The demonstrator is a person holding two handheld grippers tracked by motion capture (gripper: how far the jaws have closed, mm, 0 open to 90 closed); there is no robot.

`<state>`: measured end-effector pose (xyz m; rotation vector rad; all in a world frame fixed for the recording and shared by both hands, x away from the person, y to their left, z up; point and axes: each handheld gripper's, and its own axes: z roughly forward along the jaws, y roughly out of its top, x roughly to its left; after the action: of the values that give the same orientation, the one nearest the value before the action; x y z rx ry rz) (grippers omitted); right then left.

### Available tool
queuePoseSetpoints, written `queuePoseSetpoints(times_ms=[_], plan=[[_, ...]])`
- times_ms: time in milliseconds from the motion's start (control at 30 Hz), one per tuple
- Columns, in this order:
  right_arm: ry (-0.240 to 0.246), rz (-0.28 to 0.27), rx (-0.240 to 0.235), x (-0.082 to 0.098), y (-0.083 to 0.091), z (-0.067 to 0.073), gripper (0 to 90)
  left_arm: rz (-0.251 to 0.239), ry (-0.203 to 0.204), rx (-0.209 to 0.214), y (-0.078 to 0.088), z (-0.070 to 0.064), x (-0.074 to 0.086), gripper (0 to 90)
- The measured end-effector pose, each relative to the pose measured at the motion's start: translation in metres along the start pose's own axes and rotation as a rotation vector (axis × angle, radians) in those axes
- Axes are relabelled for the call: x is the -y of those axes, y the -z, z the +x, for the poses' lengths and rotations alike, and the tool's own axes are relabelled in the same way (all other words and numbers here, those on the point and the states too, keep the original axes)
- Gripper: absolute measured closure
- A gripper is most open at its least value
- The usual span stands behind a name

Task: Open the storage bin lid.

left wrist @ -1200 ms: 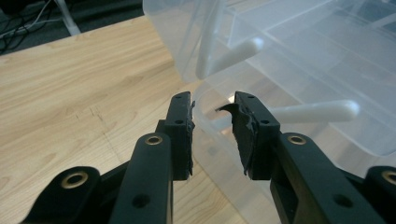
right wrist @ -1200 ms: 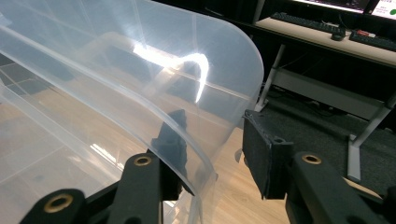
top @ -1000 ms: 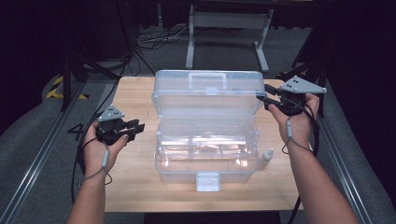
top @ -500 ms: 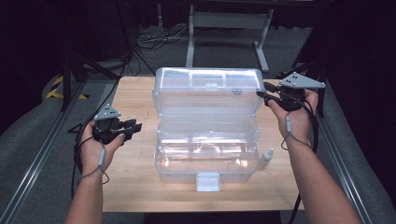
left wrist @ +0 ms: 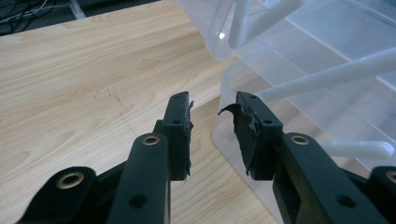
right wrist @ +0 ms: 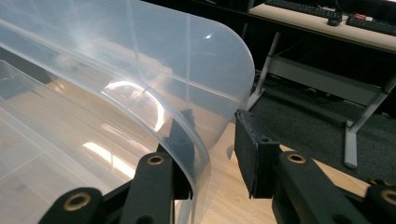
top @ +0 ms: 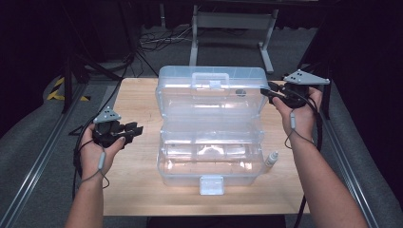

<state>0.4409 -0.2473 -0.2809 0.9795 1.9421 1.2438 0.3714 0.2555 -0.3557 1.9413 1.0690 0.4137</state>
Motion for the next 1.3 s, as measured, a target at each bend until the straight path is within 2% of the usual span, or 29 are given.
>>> queuePoseSetpoints(times_ms=[167,467,833,1167,1233,1300], plan=[[-0.003,0.011,0.009,-0.002,-0.004,-0.002,70.7,0.003,-0.003,-0.002,0.001,0.0,0.001,66.7],[-0.018,0.021,0.029,-0.006,-0.016,-0.007,72.7,0.011,0.018,-0.019,0.008,0.003,0.01,65.8],[0.025,0.024,0.091,-0.015,-0.036,-0.01,76.1,0.02,0.054,-0.043,0.018,0.007,0.022,64.1],[-0.011,0.041,0.082,-0.017,-0.051,-0.019,77.5,0.024,0.075,-0.064,0.026,0.011,0.031,64.1],[-0.022,0.042,0.083,-0.017,-0.053,-0.021,80.0,0.031,0.074,-0.069,0.027,0.012,0.032,64.1],[-0.05,0.039,0.063,-0.017,-0.056,-0.025,80.8,0.029,0.078,-0.068,0.027,0.012,0.033,64.0]])
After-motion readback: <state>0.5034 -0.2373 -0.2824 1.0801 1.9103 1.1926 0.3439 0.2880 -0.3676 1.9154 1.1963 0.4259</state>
